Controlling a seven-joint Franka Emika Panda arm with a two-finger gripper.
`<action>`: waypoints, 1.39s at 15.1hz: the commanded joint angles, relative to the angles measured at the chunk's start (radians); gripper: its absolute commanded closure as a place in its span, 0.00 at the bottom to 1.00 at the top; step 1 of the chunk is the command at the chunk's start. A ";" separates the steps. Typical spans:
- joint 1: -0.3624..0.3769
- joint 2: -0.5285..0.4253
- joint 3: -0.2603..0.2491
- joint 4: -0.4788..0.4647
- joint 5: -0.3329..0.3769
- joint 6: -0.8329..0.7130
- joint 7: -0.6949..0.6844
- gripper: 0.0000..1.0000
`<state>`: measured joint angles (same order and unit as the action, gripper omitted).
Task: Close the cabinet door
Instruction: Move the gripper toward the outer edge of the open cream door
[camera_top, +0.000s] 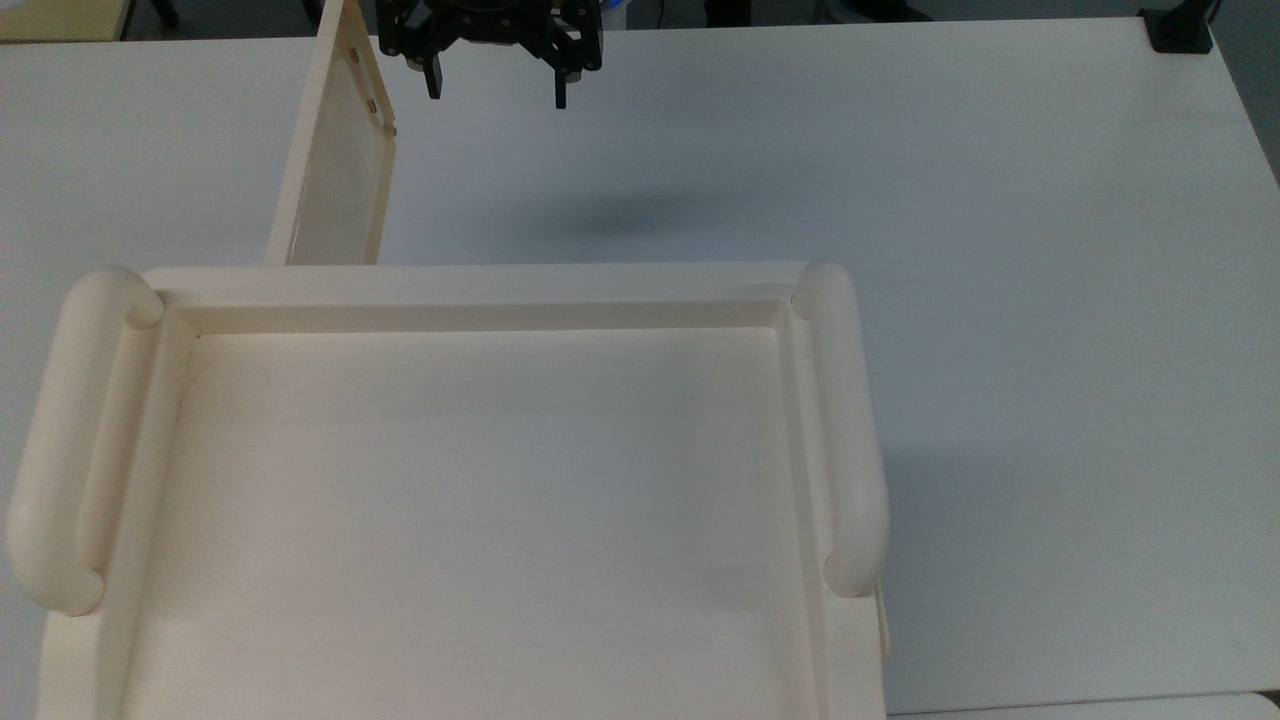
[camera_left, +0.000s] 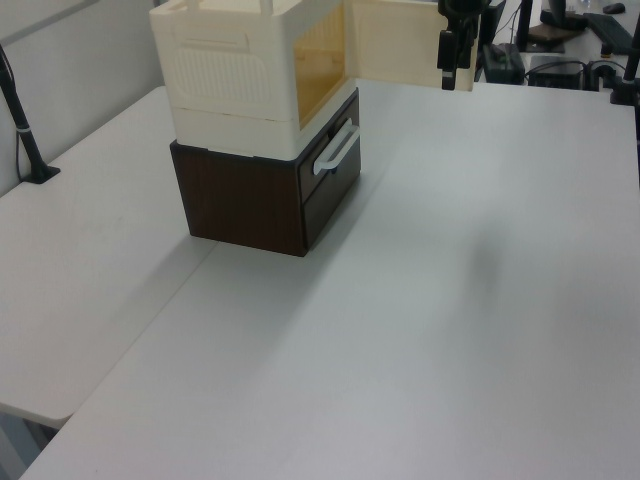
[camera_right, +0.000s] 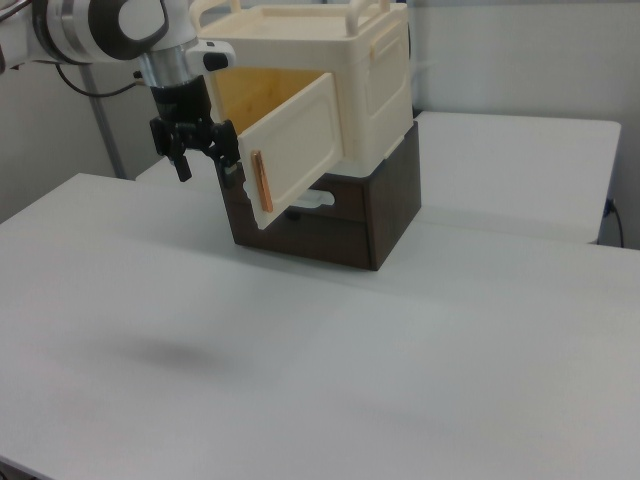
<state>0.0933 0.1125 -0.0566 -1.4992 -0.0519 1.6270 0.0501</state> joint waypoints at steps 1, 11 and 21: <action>0.002 -0.025 -0.003 -0.024 0.006 -0.025 0.004 0.00; 0.003 -0.024 -0.003 -0.024 0.006 -0.026 -0.001 0.19; 0.003 -0.030 -0.003 -0.007 0.023 -0.022 -0.013 1.00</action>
<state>0.0933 0.1107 -0.0560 -1.4990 -0.0517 1.6237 0.0476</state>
